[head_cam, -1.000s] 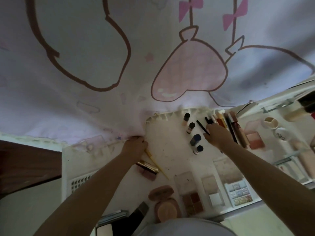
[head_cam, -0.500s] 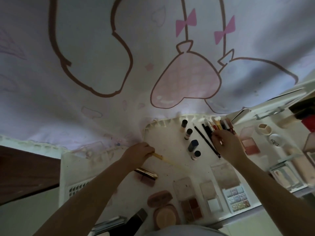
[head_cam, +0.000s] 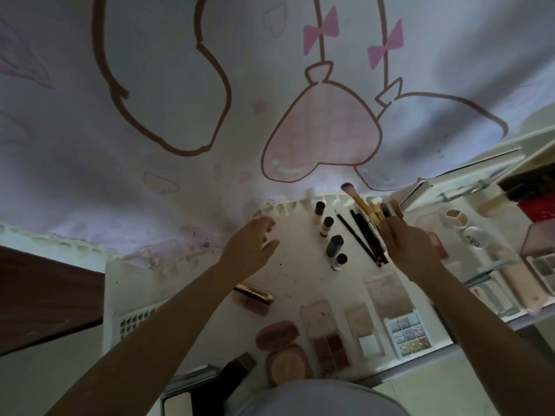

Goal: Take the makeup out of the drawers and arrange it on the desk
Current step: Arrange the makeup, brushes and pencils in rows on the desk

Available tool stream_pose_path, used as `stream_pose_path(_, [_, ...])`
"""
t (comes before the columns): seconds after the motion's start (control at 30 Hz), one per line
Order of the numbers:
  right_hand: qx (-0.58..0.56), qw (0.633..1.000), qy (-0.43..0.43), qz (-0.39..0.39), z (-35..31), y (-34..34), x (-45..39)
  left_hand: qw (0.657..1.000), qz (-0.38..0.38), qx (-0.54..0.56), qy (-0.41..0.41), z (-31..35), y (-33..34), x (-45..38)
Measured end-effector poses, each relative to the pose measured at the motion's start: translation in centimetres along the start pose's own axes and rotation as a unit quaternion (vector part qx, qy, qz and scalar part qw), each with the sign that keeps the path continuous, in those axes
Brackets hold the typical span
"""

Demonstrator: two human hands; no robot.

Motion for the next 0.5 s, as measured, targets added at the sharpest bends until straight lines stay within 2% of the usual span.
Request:
stream_pose_path(0.07, [0.073,0.994,0.034,-0.071,1.3,2.6,-0.6,0.985,-0.121,-0.122,-0.032,-2.3,1.1,0.7])
stream_pose_path(0.13, [0.108,0.985,0.052,-0.125,2.3,5.2,-1.2,0.965,-0.181,-0.175,-0.072,-4.2,1.7,1.7])
stream_pose_path(0.33, [0.138,0.978,0.052,-0.147,2.9,8.5,-1.8,0.948,-0.189,-0.24,-0.093,-7.0,2.9,2.4])
stream_pose_path(0.5, [0.133,0.982,0.055,-0.12,3.4,8.0,-1.9,0.945,-0.195,-0.251,-0.071,-7.7,3.4,1.9])
Point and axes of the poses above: each hand's wrist, its own x-axis away from the middle knuckle, its own y-axis out of the palm, z = x × y, the point moved 2 cm from there along -x, towards the middle knuckle, and after that the axes turned 2 degrees about x, right-handed, at the moved point
